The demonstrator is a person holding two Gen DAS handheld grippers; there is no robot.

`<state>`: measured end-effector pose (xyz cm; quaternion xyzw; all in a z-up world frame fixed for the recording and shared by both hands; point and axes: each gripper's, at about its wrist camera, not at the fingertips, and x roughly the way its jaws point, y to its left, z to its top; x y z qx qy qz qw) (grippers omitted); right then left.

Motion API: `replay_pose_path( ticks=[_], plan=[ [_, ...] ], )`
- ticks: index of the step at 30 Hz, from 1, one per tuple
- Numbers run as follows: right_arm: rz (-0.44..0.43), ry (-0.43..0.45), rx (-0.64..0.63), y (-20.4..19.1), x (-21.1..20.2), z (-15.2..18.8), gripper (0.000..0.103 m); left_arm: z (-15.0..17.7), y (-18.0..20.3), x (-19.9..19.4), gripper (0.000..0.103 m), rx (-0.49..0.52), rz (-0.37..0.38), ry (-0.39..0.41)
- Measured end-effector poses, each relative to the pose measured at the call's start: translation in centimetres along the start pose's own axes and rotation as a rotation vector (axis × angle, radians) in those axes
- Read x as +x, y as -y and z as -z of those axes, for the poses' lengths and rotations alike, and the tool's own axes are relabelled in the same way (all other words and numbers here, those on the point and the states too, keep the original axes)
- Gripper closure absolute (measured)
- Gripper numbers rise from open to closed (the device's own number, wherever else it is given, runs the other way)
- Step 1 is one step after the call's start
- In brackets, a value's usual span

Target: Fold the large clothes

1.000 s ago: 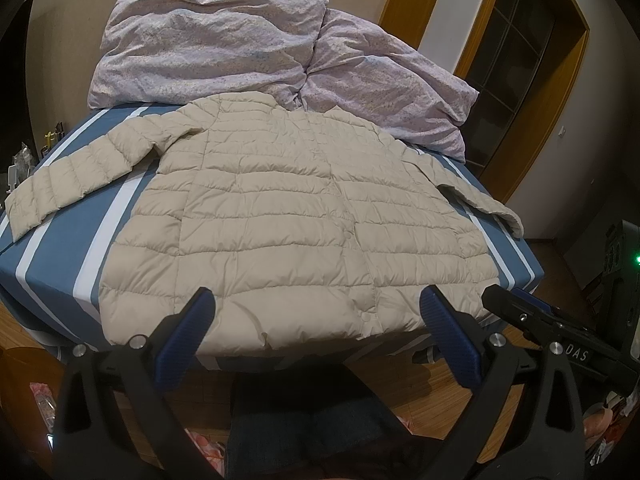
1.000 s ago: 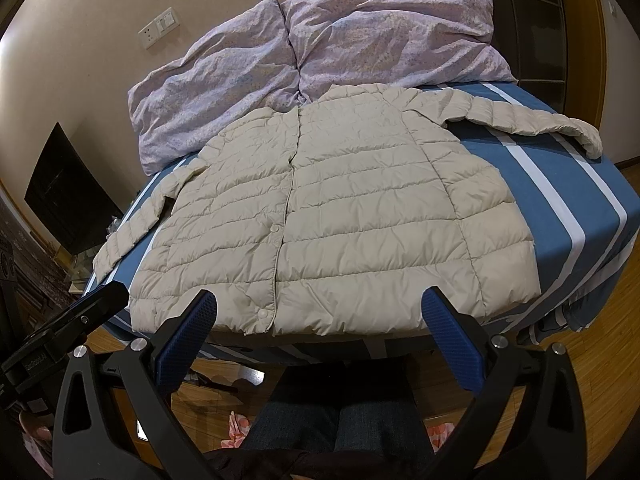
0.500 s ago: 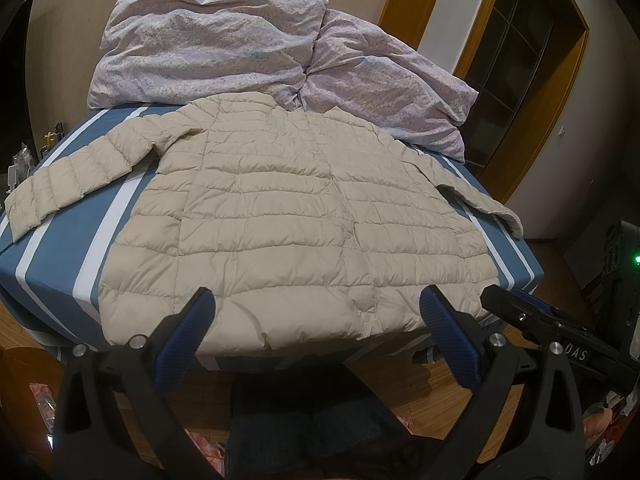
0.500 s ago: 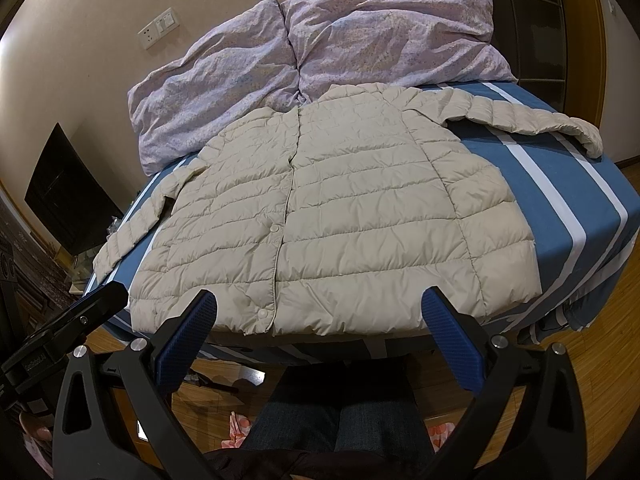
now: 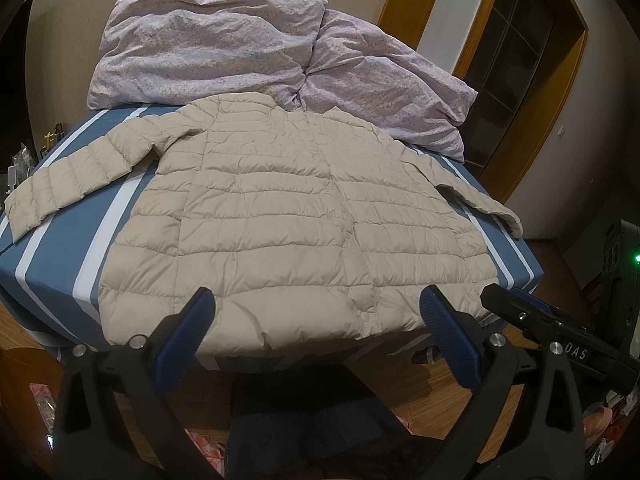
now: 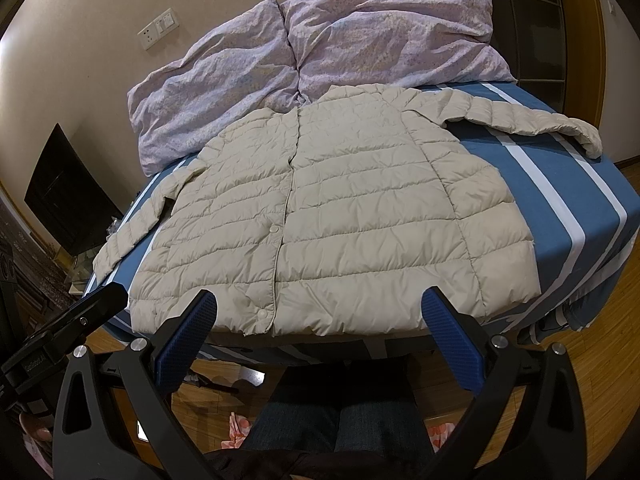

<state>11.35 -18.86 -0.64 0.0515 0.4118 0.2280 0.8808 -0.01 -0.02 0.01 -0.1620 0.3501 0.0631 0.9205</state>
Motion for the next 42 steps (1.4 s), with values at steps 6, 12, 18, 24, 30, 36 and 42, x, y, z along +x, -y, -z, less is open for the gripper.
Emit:
replay_pose_path(
  ticks=[6,12,18,24,30,36,42],
  plan=[
    [0.001,0.001,0.001,0.1,-0.1,0.0,0.001,0.0,0.0,0.0,0.002,0.0,-0.001,0.0],
    [0.001,0.0,0.002,0.1,-0.1,-0.1,0.001,0.0,0.0,0.0,0.002,0.0,0.0,0.0],
    [0.001,0.0,0.001,0.0,0.0,-0.2,0.001,0.0,0.0,0.0,0.002,0.0,0.0,0.001],
    [0.003,-0.001,0.002,0.0,0.1,-0.2,0.001,0.0,0.0,0.0,0.002,0.0,-0.001,0.0],
    [0.008,-0.011,0.013,0.5,1.0,-0.8,0.001,-0.2,-0.3,0.4,0.002,-0.006,-0.004,-0.013],
    [0.036,-0.013,0.018,0.8,2.3,-2.6,0.001,-1.8,-1.2,2.7,0.002,-0.006,-0.022,-0.037],
    [0.082,0.004,0.064,2.9,4.1,-4.6,0.001,-3.6,-2.4,5.8,0.002,0.01,-0.085,-0.059]
  ],
)
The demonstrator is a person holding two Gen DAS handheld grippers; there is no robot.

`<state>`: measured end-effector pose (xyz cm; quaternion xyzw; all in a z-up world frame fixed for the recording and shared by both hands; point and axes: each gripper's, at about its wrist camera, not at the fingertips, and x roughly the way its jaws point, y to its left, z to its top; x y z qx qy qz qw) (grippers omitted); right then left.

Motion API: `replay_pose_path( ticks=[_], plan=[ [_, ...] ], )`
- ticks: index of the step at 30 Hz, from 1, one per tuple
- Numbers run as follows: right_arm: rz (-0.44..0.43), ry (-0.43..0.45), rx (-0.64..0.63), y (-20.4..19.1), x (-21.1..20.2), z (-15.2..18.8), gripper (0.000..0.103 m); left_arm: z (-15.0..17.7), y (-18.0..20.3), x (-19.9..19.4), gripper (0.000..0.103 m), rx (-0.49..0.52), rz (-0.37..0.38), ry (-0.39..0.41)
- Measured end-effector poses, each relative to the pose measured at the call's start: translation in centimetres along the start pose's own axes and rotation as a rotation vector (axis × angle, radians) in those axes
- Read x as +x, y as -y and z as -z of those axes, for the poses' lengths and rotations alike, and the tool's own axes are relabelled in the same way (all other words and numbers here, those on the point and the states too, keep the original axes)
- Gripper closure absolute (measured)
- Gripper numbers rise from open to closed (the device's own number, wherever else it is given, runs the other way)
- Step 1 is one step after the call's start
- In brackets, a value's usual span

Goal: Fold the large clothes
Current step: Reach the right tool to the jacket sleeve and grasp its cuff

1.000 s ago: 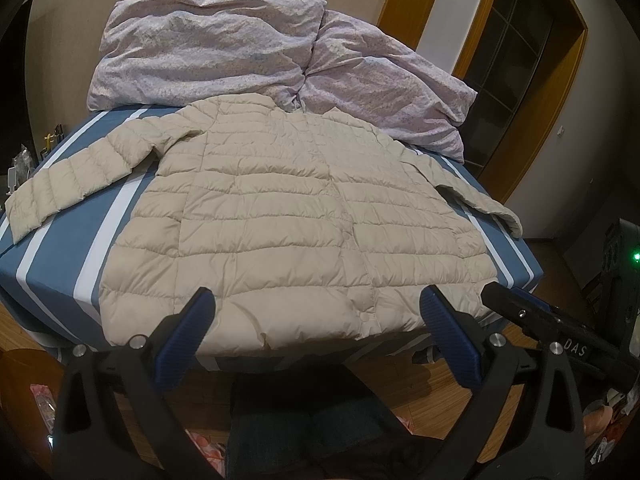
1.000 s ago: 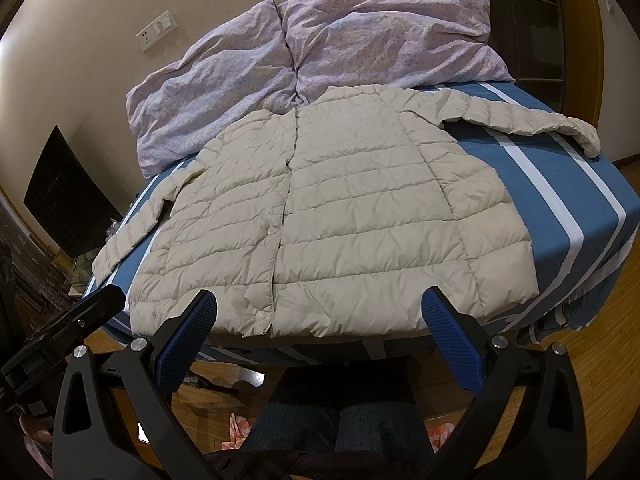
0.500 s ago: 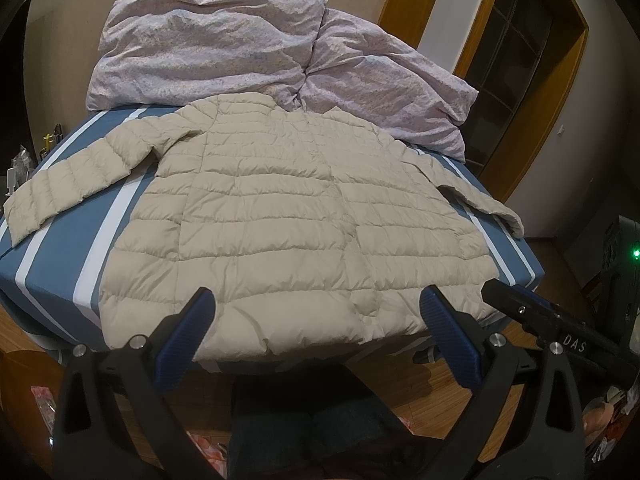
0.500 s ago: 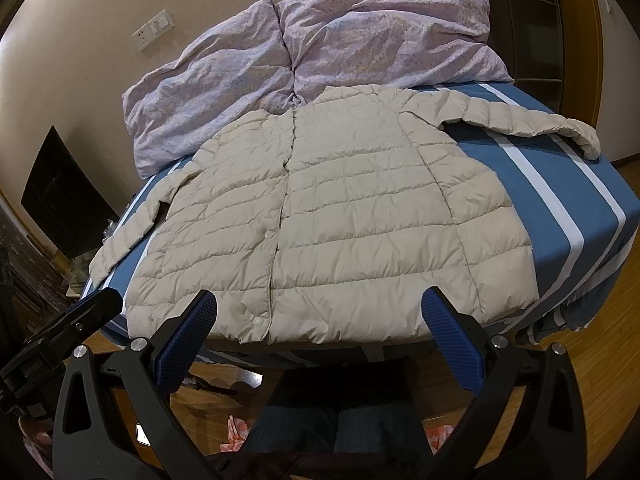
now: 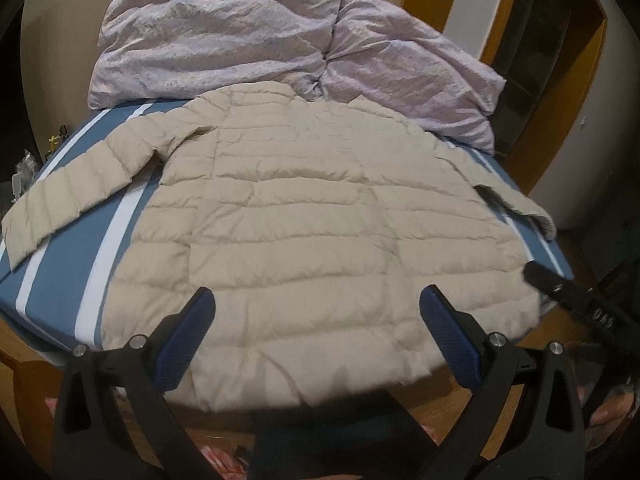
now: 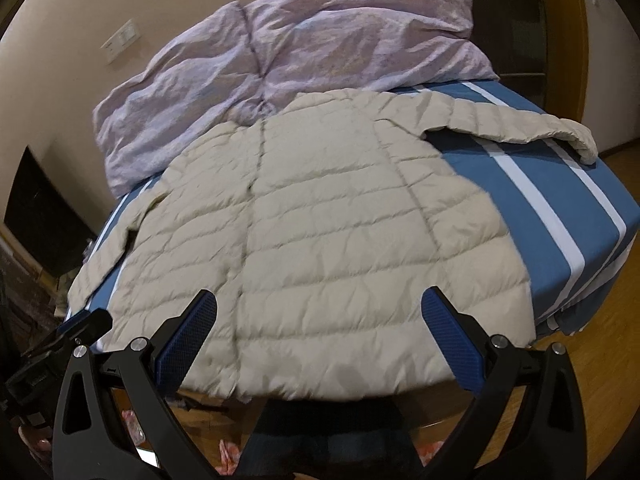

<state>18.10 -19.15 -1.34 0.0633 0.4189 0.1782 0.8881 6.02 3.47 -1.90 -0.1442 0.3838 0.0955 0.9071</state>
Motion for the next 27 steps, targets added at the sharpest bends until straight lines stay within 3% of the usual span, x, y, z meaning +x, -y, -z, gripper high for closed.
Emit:
replay_pose_path(
  ticks=[7,16,22,27],
  plan=[
    [0.065,-0.003,0.079,3.8,3.0,-3.4,0.001,-3.2,-1.1,4.5,0.002,0.039,-0.116,-0.002],
    [0.19,-0.006,0.399,16.0,6.8,-8.8,0.001,-6.8,-2.6,10.6,0.002,0.077,-0.264,-0.029],
    [0.317,0.003,0.548,22.7,7.7,-11.2,0.001,-7.8,-3.4,13.5,0.002,0.093,-0.35,-0.037],
    [0.468,0.07,0.647,27.7,6.9,-13.7,0.001,-7.8,-4.3,15.2,0.002,0.085,-0.398,-0.041]
  ],
)
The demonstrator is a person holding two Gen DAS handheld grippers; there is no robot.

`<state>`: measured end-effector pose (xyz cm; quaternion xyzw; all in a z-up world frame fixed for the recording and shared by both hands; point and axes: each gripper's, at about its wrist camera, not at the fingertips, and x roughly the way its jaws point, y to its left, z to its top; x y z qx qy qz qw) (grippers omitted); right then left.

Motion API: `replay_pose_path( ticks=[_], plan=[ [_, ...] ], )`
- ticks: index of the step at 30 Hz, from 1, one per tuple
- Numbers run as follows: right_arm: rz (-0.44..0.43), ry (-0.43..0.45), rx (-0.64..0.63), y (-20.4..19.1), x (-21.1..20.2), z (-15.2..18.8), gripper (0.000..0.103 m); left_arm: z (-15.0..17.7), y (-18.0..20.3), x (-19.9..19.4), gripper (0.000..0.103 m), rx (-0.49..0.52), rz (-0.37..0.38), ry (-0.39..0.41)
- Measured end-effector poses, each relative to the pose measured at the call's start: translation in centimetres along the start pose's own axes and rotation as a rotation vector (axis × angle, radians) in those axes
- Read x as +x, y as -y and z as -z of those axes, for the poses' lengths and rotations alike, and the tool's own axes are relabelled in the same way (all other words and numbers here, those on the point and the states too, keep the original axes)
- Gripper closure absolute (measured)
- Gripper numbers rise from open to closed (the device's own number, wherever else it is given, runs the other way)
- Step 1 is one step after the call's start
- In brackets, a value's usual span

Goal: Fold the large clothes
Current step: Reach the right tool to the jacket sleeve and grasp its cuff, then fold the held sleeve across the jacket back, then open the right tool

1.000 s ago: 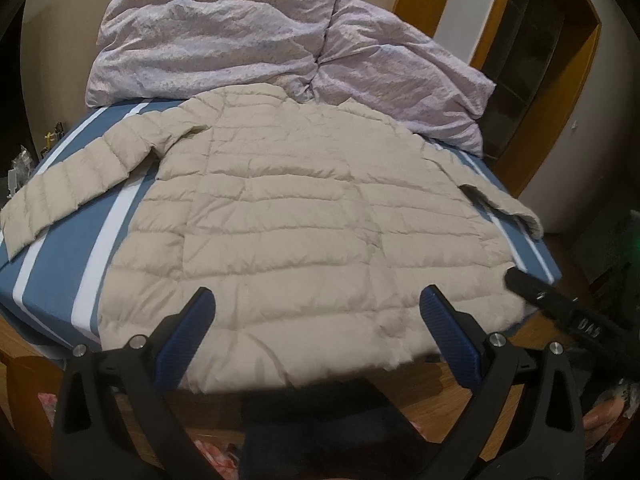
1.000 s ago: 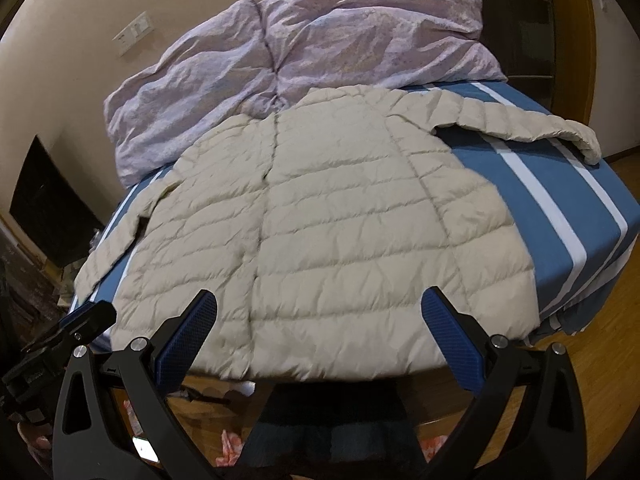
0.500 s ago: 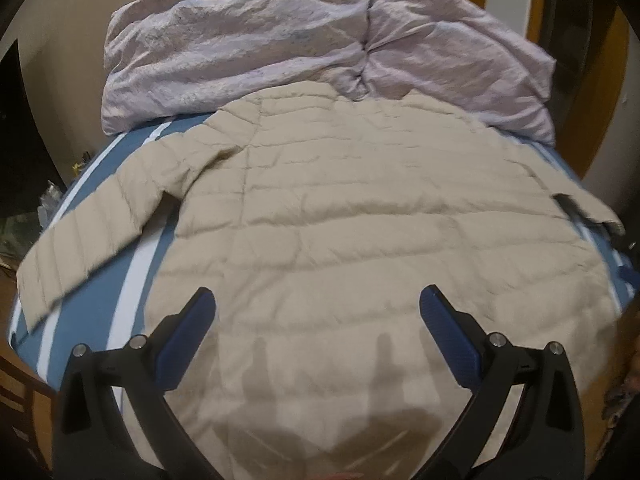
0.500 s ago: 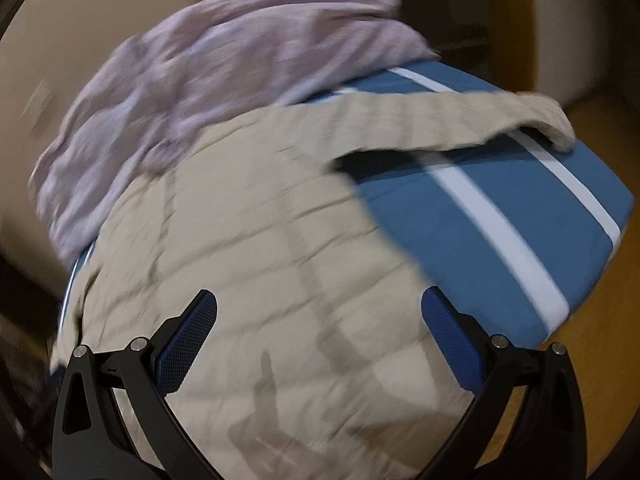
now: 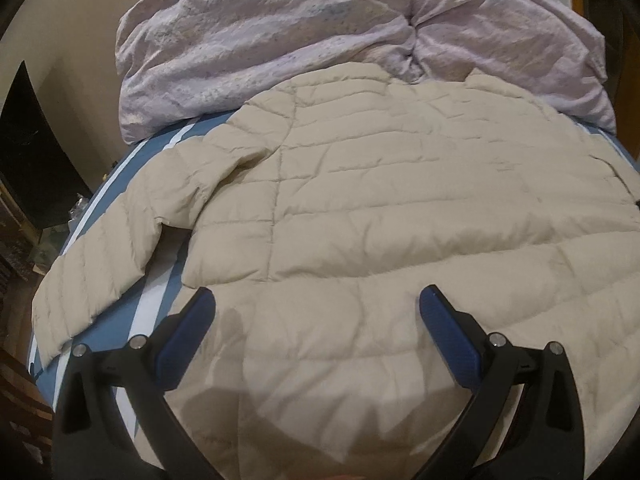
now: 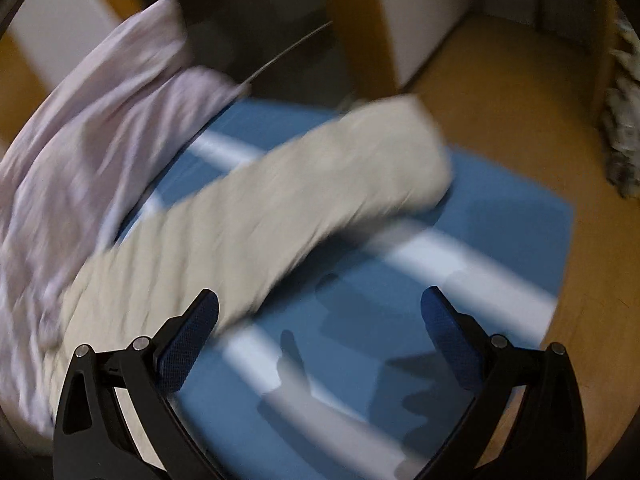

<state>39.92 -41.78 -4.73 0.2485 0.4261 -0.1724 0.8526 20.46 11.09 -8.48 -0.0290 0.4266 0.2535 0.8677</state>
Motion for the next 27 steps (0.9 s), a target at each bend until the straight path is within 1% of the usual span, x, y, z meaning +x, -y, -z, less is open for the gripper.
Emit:
replay_pose_path(
  ticks=[1,4,6,7,9,10,12,13,14,15,16,18,19,20,24,26,27],
  plan=[
    [0.055,0.023,0.026,0.7,0.5,-1.3,0.001,0.0,-0.1,0.3,0.002,-0.003,-0.003,-0.002],
    [0.15,0.047,0.072,2.1,2.0,-3.7,0.003,0.1,-0.2,0.9,0.002,-0.011,-0.001,-0.014],
    [0.186,0.036,0.087,2.9,3.3,-4.9,0.014,0.3,-0.2,1.3,0.002,-0.014,-0.004,-0.018],
    [0.193,0.019,0.092,3.2,4.0,-5.3,0.018,0.3,-0.1,1.4,0.002,-0.012,-0.006,-0.018],
    [0.188,-0.01,0.096,3.4,4.8,-5.6,0.032,0.4,0.1,1.5,0.002,-0.004,-0.012,-0.02],
    [0.184,-0.022,0.092,3.6,5.3,-5.7,0.035,0.3,0.1,1.6,0.002,-0.001,-0.011,-0.023],
    [0.199,-0.035,0.068,3.6,5.7,-5.7,0.047,0.3,0.1,1.8,0.002,-0.001,-0.008,-0.03],
    [0.203,-0.043,0.066,3.5,5.9,-5.5,0.05,0.3,0.1,1.8,0.002,-0.004,-0.003,-0.032],
    [0.21,-0.036,0.059,3.2,5.8,-5.2,0.055,0.4,0.0,1.9,0.002,-0.007,0.001,-0.035],
    [0.21,-0.033,0.047,3.1,5.8,-5.1,0.063,0.4,0.0,2.0,0.002,-0.011,0.006,-0.038],
    [0.209,-0.031,0.037,2.9,5.8,-5.0,0.066,0.4,0.0,2.0,0.002,-0.014,0.009,-0.041],
    [0.194,-0.031,0.008,2.2,5.8,-5.0,0.084,0.4,-0.1,2.1,0.002,-0.018,0.014,-0.047],
    [0.196,-0.025,-0.009,1.9,5.7,-5.0,0.087,0.4,-0.1,2.1,0.002,-0.019,0.016,-0.049],
    [0.205,-0.008,-0.035,1.2,5.3,-4.9,0.092,0.4,-0.1,2.2,0.002,-0.021,0.019,-0.051],
    [0.17,0.063,-0.135,-2.3,3.3,-4.3,0.094,0.5,-0.3,2.3,0.002,-0.035,0.037,-0.058],
    [0.141,0.096,-0.205,-5.1,2.3,-3.8,0.094,0.5,-0.5,2.4,0.002,-0.047,0.051,-0.063],
    [0.118,0.114,-0.253,-7.2,1.5,-3.2,0.094,0.5,-0.5,2.4,0.002,-0.051,0.056,-0.064]
  ],
)
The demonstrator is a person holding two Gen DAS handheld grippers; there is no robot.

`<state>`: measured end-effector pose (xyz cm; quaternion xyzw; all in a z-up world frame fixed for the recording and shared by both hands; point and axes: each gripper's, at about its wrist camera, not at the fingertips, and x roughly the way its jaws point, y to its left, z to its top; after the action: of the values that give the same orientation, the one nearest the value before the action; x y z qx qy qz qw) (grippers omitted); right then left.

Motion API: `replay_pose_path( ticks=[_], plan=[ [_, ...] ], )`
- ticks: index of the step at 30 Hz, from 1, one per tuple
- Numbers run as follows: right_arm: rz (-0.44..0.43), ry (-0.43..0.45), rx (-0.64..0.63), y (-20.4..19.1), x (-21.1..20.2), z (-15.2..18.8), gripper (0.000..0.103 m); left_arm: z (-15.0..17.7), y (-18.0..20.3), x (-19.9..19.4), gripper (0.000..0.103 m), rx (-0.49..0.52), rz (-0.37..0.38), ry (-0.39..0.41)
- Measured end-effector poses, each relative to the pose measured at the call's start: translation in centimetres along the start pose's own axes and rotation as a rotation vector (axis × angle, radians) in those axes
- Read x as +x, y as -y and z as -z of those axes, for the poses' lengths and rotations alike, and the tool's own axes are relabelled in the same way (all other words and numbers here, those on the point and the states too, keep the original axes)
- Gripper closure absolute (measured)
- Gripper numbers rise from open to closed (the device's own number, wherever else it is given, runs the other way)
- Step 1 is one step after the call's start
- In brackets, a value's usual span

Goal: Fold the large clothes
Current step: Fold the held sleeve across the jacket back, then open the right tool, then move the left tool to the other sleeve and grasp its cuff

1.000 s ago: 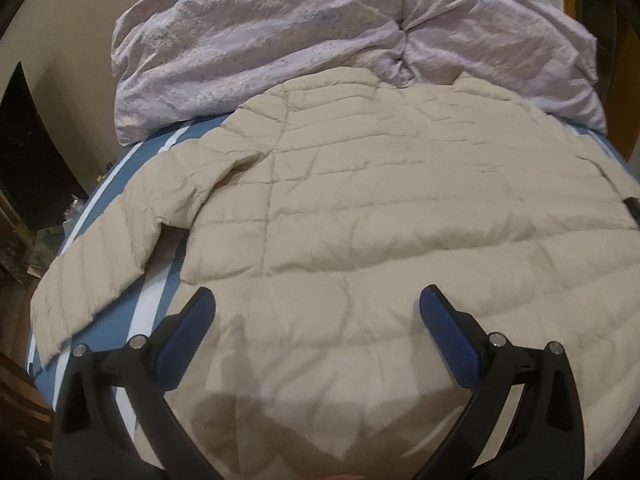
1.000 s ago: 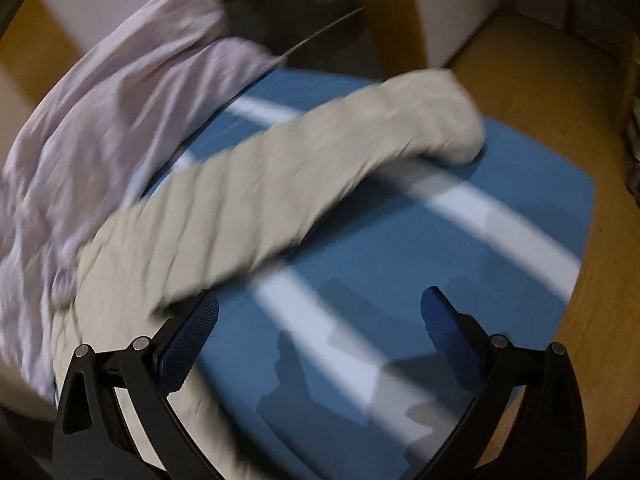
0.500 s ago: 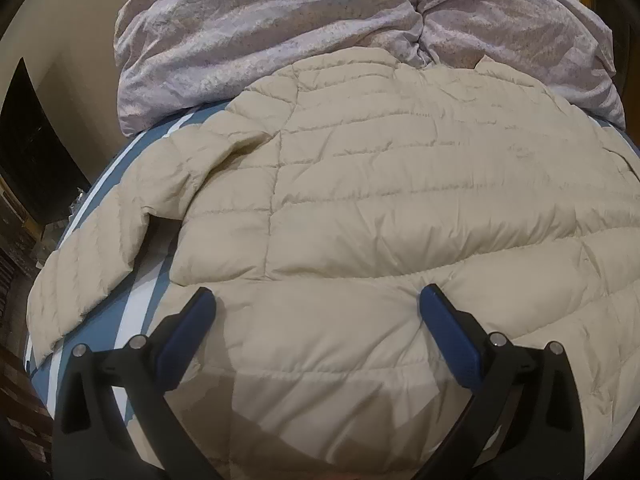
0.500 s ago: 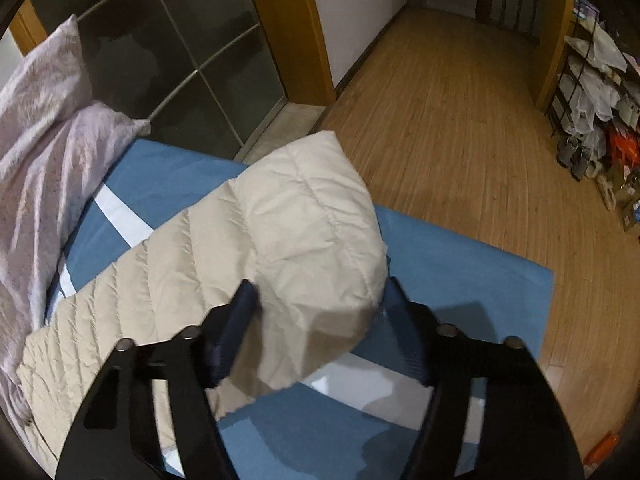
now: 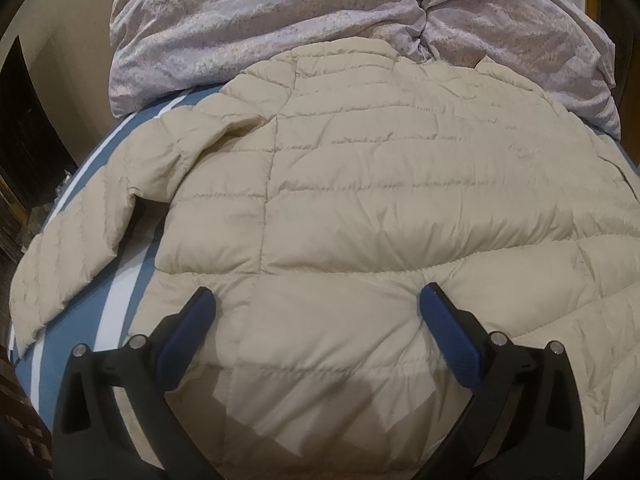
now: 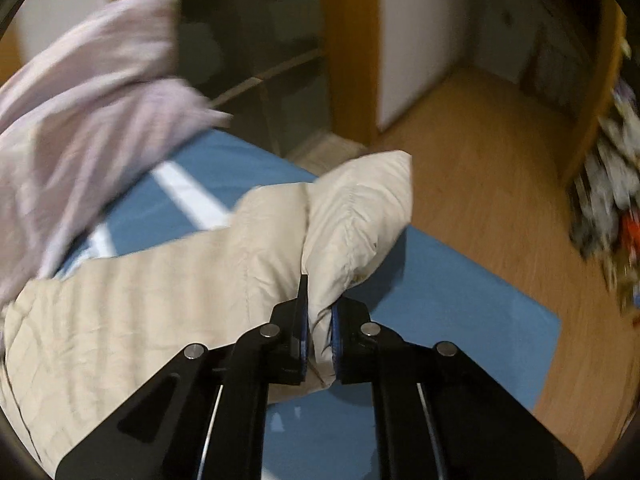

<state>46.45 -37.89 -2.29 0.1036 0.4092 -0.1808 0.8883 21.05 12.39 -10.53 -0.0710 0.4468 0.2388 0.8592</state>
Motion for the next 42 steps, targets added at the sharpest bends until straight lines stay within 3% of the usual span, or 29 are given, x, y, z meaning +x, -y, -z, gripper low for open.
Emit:
replay_pose_path(
  ticks=[7,13,19,28,30,31,33,36,39,42],
  plan=[
    [-0.196,0.039,-0.215,-12.2,-4.3,2.3,0.094,0.0,-0.3,0.1,0.002,-0.017,0.02,-0.008],
    [-0.399,-0.039,-0.399,-23.5,-6.6,7.6,0.094,-0.1,-0.5,0.2,0.002,-0.032,0.041,-0.014],
    [-0.566,-0.126,-0.551,-32.1,-8.5,14.3,0.094,-0.1,-0.4,0.3,0.002,-0.041,0.046,-0.015],
    [-0.691,-0.214,-0.642,-36.9,-10.6,20.1,0.094,-0.1,-0.6,0.2,0.002,-0.055,0.059,-0.01],
    [-0.716,-0.237,-0.661,-37.1,-10.9,20.7,0.089,-0.1,-0.8,-0.1,0.002,-0.061,0.066,0.0],
    [-0.738,-0.254,-0.675,-37.0,-11.3,20.9,0.084,-0.1,-0.9,-0.3,0.002,-0.061,0.068,0.001],
    [-0.785,-0.254,-0.687,-36.6,-12.2,20.7,0.054,0.0,-1.5,-0.9,0.002,-0.052,0.072,-0.005],
    [-0.834,-0.168,-0.658,-35.4,-14.1,19.3,0.05,0.1,-3.0,-2.0,0.002,-0.05,0.039,0.003],
    [-0.772,-0.098,-0.582,-33.9,-14.1,17.2,0.05,0.1,-5.7,-3.2,0.002,-0.069,0.002,0.014],
    [-0.62,-0.075,-0.583,-33.8,-11.7,16.8,0.05,0.2,-8.7,-4.2,0.002,-0.105,-0.042,0.025]
  ],
)
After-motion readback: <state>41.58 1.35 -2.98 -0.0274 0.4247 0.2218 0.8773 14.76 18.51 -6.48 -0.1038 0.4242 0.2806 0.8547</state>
